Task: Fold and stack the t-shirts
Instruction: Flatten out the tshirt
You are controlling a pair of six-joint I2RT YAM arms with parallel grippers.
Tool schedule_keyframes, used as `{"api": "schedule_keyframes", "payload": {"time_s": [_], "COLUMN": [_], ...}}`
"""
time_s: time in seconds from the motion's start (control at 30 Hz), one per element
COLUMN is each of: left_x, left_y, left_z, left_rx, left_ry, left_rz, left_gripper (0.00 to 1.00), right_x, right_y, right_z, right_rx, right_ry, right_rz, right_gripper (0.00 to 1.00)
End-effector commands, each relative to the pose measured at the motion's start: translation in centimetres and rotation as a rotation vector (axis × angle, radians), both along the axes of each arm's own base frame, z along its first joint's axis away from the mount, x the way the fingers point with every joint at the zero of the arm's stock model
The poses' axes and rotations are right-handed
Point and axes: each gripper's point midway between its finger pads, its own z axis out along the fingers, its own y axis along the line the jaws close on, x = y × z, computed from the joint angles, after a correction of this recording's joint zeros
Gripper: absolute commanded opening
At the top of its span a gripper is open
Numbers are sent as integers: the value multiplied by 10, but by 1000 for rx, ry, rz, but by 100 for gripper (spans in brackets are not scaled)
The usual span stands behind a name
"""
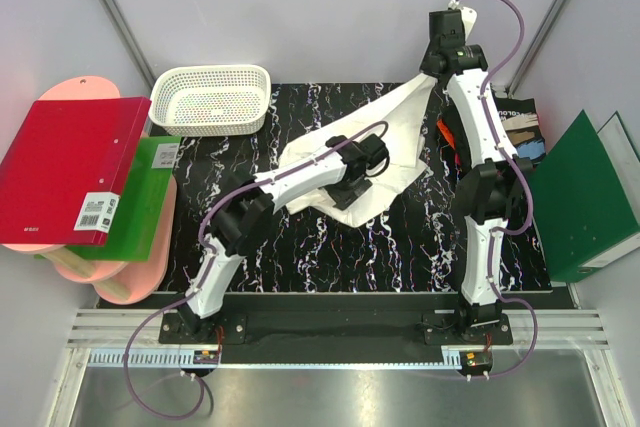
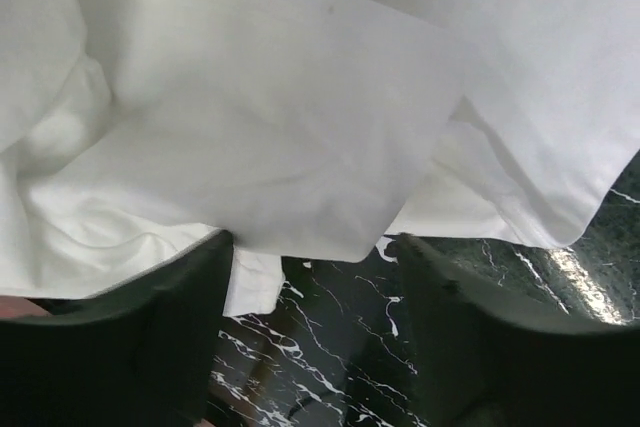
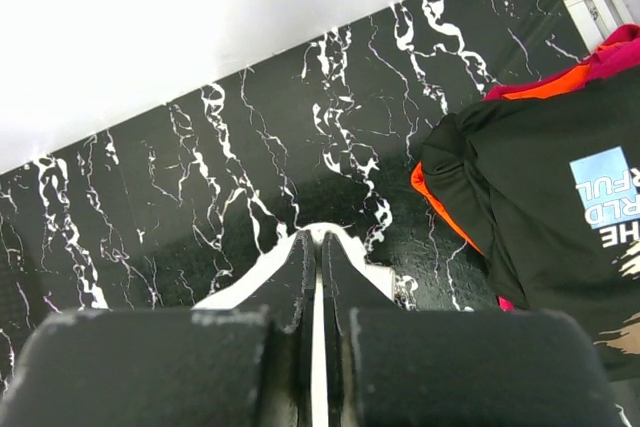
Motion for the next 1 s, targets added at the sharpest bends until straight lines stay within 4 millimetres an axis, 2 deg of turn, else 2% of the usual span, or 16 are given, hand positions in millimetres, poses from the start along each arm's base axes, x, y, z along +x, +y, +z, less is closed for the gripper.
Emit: {"api": "schedule_keyframes", "payload": {"time_s": [0.0,0.03,0.07,0.1,0.2,0.4,0.5,0.53,0.6,0.63,0.7,0.73,0.8,0.83,0.93,0.97], "left_x": [23,26,30,32,39,57,67,67,75,75,81,83,84,84,82,81], "left_y": [-2,-1,4,6,17,52,79,88,111,120,143,158,172,186,206,211], "left_z": [15,13,15,15,16,44,71,86,102,120,139,158,175,192,223,233], "left_rx": [21,36,61,69,90,68,36,0,-51,-97,-128,-145,-162,-184,-249,-269], "left_ry": [-107,-117,-147,-158,-187,-267,-322,-342,-353,-376,-408,-448,-486,-521,-587,-606], "left_rz": [14,26,45,55,104,257,369,425,515,556,621,658,692,725,793,805], "left_gripper": [39,16,2,0,0,0,0,0,0,0,0,0,0,0,0,0], "right_x": [3,2,2,2,1,-3,-4,-4,-4,-4,-6,-7,-12,-14,-26,-34], "right_y": [-3,-2,-2,-1,1,-1,-6,-5,-6,-8,-9,-11,-11,-11,-15,-18], "right_z": [20,20,20,20,19,18,22,29,37,47,62,68,82,87,110,123], "right_rx": [33,37,41,42,54,51,50,54,64,71,83,84,88,87,73,68], "right_ry": [-63,-60,-63,-61,-58,-48,-56,-73,-90,-113,-144,-156,-183,-192,-232,-255], "right_rz": [-2,1,4,7,15,11,3,6,10,8,8,7,9,12,10,8], "right_gripper": [0,0,0,0,0,0,0,0,0,0,0,0,0,0,0,0]}}
